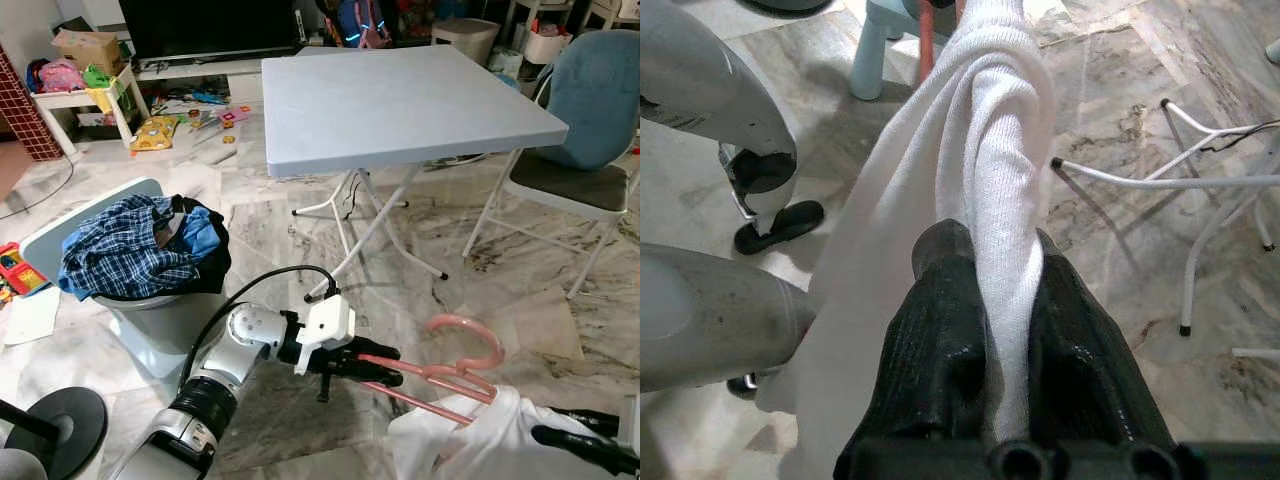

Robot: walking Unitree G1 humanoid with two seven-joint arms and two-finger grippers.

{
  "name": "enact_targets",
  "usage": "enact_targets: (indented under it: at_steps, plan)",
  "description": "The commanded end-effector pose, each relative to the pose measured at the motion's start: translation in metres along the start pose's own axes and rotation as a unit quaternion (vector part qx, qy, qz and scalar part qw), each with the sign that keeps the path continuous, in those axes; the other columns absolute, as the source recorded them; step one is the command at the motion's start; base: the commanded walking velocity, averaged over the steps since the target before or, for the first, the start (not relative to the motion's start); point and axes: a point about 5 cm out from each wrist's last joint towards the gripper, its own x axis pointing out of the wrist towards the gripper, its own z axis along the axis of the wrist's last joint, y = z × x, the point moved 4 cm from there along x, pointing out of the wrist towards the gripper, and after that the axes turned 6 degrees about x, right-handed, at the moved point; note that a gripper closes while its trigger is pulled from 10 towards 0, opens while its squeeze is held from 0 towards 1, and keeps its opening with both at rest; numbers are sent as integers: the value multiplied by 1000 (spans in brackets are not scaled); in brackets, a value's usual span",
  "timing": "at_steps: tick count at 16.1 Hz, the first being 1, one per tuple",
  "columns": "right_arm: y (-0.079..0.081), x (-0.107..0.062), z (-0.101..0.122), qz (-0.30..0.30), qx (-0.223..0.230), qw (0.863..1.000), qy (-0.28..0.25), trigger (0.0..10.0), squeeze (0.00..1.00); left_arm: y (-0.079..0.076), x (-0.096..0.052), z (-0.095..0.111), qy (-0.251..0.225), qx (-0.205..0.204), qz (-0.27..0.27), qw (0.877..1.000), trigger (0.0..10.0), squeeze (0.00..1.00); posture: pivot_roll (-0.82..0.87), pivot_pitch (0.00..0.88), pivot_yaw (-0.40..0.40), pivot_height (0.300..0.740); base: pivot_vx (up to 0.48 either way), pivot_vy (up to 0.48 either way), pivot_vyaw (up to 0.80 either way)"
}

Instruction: Hang hanger

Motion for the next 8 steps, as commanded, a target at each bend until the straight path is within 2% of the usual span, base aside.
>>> enact_targets:
  at_steps: [1, 8]
  plan:
    - [3, 2, 6, 15, -18, 1000, -11, 10000, 0, 3, -1, 10, -27, -14, 5, 1000, 0, 0, -84, 0, 25, 740, 0, 0, 0]
    - [-1, 3, 0, 8, -20, 1000, -4, 10000, 0, -5, -1, 19, -53, -75, -28, 995, 0, 0, -85, 0, 25, 740, 0, 0, 0]
